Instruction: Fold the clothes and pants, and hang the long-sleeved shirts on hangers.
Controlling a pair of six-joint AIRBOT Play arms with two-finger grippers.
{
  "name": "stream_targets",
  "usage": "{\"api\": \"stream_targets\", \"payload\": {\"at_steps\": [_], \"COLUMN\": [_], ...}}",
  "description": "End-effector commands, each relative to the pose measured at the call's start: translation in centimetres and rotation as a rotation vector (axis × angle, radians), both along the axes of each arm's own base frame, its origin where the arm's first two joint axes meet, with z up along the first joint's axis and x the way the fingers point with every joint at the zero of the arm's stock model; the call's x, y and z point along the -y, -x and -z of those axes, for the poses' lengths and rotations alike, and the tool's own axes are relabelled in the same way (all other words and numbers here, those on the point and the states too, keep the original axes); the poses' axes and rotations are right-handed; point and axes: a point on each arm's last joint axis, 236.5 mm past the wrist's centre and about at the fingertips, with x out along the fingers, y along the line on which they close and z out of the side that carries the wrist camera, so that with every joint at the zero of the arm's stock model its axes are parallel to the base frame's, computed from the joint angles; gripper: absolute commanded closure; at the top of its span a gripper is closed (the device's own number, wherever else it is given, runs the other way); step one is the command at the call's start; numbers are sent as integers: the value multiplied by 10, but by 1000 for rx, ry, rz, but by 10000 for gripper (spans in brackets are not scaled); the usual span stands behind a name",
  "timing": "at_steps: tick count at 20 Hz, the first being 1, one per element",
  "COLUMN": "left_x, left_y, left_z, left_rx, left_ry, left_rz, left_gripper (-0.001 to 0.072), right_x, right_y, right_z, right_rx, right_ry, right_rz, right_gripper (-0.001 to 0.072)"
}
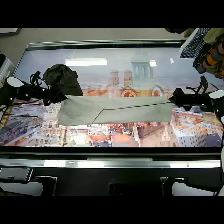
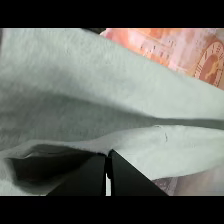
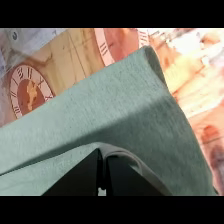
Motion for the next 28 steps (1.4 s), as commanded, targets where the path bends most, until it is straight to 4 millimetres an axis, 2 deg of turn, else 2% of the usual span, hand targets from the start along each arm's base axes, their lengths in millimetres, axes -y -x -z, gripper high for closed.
{"api": "stream_targets", "payload": {"at_steps": [1, 3, 6, 8, 9, 10, 11, 12, 13, 15, 16, 17, 19, 20, 24, 28], "left_x": [0, 3, 7, 5, 3, 1, 1, -2, -7, -21, -28, -33, -38, -38, -34, -27], "left_y": [-23, -26, -26, -32, -36, -39, -42, -45, -46, -45, -42, -38, -28, -23, -11, -10], "left_z": [3, 18, 47, 55, 53, 48, 38, 27, 15, -7, -18, -26, -36, -39, -43, -43], "left_rx": [8, -29, -85, -79, -64, -50, -31, -4, 22, 76, 100, 112, 113, 106, 78, 81], "left_ry": [5, 14, 17, 12, 8, 8, 6, -8, -34, -121, -165, -198, -236, -243, -238, -239], "left_rz": [-25, -34, -30, -48, -58, -61, -55, -47, -38, -17, -10, -3, 19, 29, 55, 70], "left_gripper": [690, 690, 687, 665, 619, 582, 411, 256, 225, 224, 224, 224, 224, 224, 224, 224], "right_x": [3, 0, -14, -19, -18, -14, -9, 0, 13, 49, 59, 64, 60, 57, 45, 29], "right_y": [-6, -9, -8, -8, -7, -4, -1, 2, 6, 12, 13, 14, 16, 18, 23, 16], "right_z": [5, 10, 29, 40, 42, 41, 36, 27, 20, 9, 7, 10, 23, 32, 63, 72], "right_rx": [3, 2, -35, -58, -67, -80, -99, -122, -141, -170, -167, -166, -182, -195, -232, -219], "right_ry": [-2, -6, -18, -22, -17, -19, -36, -60, -74, -84, -88, -84, -82, -93, -133, -195], "right_rz": [22, 24, -10, -18, -16, -9, 3, 23, 43, 121, 141, 135, 82, 53, -31, -53], "right_gripper": [681, 681, 680, 680, 673, 568, 434, 372, 334, 251, 237, 190, 78, 50, 50, 52]}}
